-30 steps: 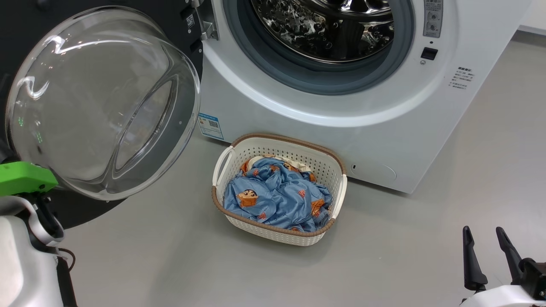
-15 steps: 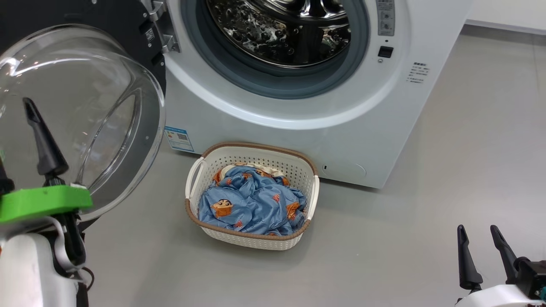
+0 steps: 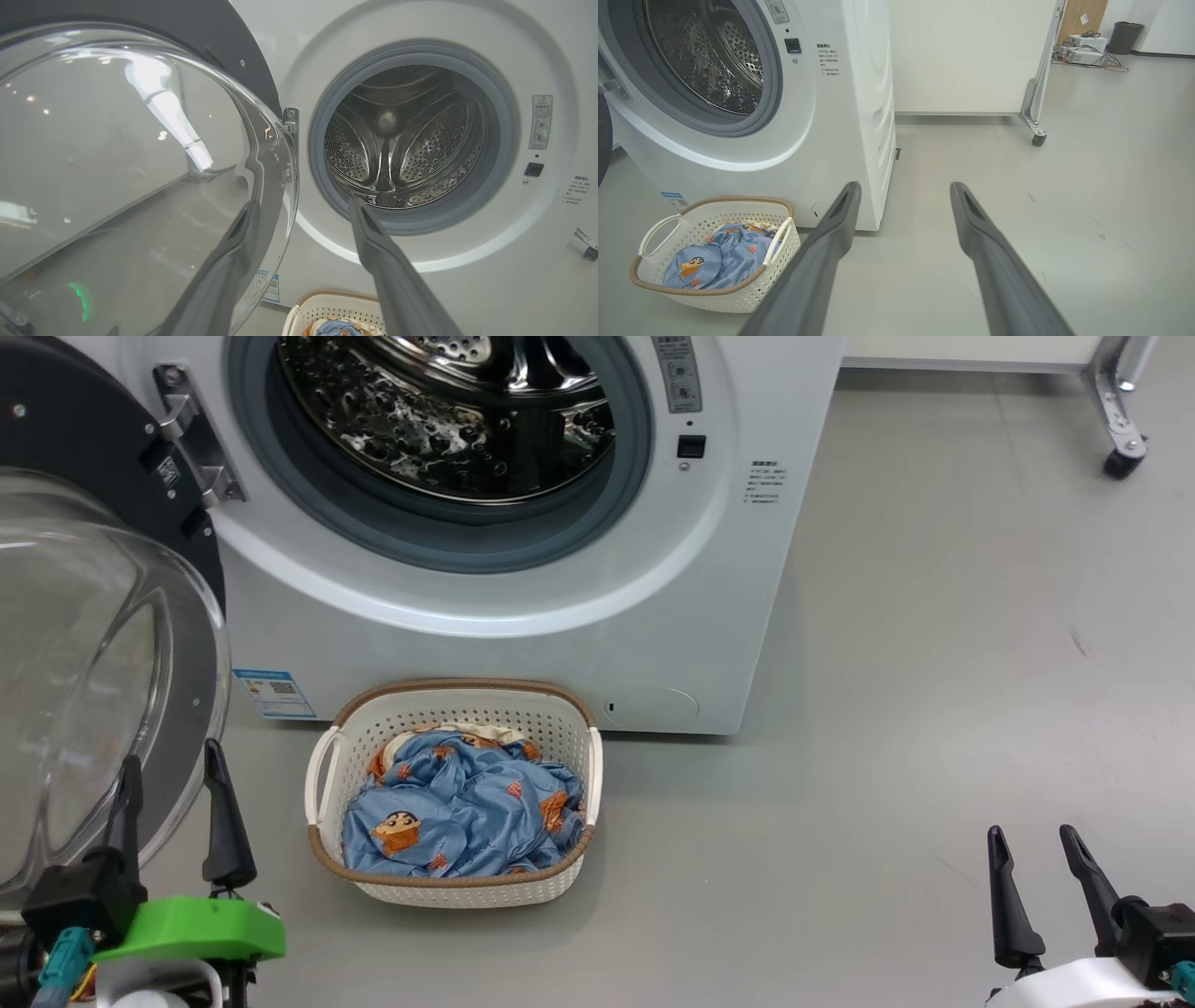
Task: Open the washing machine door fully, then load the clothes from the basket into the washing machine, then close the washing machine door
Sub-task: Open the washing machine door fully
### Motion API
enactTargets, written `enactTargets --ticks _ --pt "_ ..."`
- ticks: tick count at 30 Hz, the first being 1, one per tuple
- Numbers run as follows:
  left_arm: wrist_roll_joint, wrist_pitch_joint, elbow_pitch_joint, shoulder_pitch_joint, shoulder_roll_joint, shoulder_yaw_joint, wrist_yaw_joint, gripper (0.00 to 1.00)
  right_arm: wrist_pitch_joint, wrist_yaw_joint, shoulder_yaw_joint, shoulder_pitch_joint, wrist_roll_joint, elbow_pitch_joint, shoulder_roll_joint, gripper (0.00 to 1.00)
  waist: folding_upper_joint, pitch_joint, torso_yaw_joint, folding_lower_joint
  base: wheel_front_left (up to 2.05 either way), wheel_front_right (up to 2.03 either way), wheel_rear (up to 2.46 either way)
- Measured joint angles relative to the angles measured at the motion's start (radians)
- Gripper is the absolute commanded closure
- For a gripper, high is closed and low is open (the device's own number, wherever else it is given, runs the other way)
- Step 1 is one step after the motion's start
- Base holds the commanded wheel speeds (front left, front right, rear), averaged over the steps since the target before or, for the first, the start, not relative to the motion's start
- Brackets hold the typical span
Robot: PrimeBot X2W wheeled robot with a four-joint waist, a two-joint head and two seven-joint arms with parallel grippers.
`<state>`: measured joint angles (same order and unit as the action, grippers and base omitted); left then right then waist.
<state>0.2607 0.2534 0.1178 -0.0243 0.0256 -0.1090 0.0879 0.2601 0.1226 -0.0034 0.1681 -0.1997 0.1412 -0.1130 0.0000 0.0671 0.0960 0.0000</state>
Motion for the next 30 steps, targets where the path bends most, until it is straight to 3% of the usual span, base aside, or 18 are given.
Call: enactTargets --ticks 13,19,30 --pt "-0.033 0.000 0.009 0.105 0.005 0.055 0.019 0.00 0.000 0.000 -0.017 0.006 0.001 -0.017 0.000 0.00 0.0000 -0.014 -0.133 0.0000 0.00 0.00 0.00" --pt "-0.049 0.000 0.009 0.131 0.005 0.061 0.023 0.00 0.000 0.000 -0.034 0.013 0.001 -0.024 0.000 0.00 0.0000 -0.015 -0.142 0.0000 0.00 0.00 0.00" --pt "-0.037 0.000 0.003 0.156 0.008 0.062 0.025 0.00 0.000 0.000 -0.056 0.024 0.003 -0.040 0.000 0.00 0.0000 -0.024 -0.098 0.0000 0.00 0.00 0.00"
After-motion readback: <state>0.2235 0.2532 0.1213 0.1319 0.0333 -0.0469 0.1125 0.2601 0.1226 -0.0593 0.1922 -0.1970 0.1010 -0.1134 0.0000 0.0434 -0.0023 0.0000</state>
